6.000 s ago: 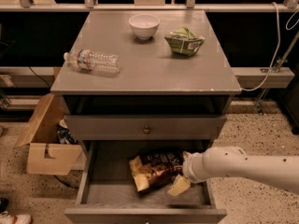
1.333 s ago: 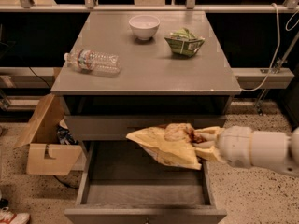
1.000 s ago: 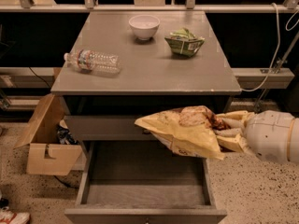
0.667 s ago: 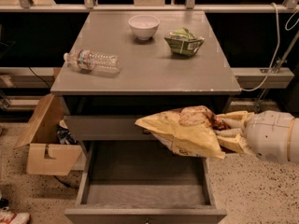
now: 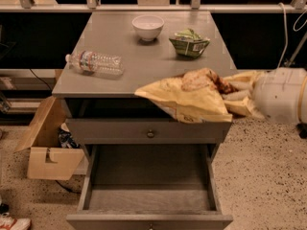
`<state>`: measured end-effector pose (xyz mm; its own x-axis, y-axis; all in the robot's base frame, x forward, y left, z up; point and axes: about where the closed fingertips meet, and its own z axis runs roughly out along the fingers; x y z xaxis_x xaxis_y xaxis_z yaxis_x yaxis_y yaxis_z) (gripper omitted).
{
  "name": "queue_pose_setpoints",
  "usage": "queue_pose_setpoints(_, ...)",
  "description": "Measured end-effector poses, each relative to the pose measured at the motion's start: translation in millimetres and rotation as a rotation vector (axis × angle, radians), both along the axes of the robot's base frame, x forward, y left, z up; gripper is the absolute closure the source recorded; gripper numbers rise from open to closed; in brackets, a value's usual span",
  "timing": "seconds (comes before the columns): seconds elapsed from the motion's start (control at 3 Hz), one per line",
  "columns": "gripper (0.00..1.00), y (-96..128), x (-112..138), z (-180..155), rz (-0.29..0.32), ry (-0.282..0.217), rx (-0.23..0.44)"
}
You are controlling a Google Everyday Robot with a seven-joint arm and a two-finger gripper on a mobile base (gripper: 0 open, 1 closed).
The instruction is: Pick brown chip bag from middle drawer and place on counter
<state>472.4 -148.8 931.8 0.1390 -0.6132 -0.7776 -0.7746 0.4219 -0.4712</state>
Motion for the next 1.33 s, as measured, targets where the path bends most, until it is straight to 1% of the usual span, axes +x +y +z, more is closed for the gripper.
queue_pose_setpoints(0.33,1.00,12,36,33,0.007,-0.081,-0.075)
queue_pose_setpoints(0.67,1.00,19,77,37,-0.004,-0.115,-0.087)
queue_pose_setpoints(1.0,1.00,23,112,31,-0.042,-0.141,-0.076)
queue_pose_setpoints(1.33,1.00,29,157,23,-0.135,-0.183,-0.066)
